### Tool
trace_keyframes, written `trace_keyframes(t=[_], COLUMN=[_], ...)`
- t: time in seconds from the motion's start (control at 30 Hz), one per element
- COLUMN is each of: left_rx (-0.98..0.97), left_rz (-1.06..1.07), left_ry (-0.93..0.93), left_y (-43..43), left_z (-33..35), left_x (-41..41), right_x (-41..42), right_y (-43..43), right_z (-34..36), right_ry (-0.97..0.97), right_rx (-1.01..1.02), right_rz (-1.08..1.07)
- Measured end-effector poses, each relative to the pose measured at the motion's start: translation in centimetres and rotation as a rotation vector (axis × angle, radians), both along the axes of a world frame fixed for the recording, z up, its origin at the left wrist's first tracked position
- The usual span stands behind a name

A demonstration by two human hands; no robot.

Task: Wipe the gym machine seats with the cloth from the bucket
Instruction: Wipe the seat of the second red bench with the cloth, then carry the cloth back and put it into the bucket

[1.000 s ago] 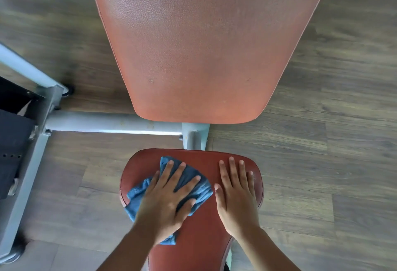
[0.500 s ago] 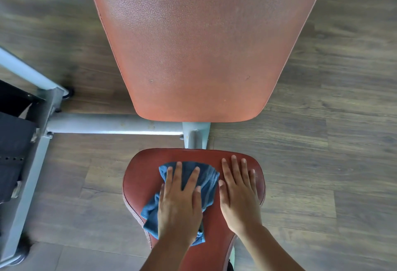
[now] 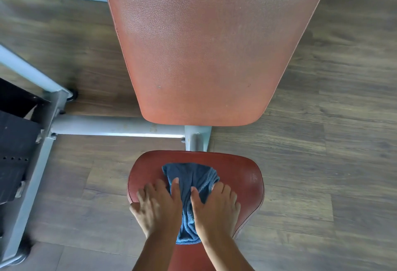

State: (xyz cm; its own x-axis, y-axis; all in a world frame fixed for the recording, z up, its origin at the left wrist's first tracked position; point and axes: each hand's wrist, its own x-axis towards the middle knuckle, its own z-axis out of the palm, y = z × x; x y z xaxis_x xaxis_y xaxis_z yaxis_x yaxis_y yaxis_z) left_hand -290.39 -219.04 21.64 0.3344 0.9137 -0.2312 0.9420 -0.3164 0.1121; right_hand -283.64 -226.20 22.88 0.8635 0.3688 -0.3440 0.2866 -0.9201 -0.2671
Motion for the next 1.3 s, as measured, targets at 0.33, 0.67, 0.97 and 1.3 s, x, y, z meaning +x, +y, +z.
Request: trace_keyframes(t=[0.33, 0.67, 0.97, 1.3], left_rx=[-0.141, -0.159, -0.157, -0.211], left_rz=[0.053, -0.114, -0.103, -0.373], left_ry=[-0.187, -0.161, -0.247, -0.420], left_y=[-0.1, -1.9, -5.2, -11.8], left_z=[1.3, 6.0, 18.2, 29.0], left_x=[0.2, -1.0, -2.9, -10.3], right_x=[-0.6, -1.3, -3.1, -11.3], right_y=[1.4, -1.9, -6.0, -13.8], right_z=[1.0, 4.8, 15.8, 27.8], right_ry=[0.310, 0.081, 0.090, 0.003], right_rx=[0.362, 0.460, 0.556, 0.494], right_rz=[-0.173, 0.022, 0.051, -0.060])
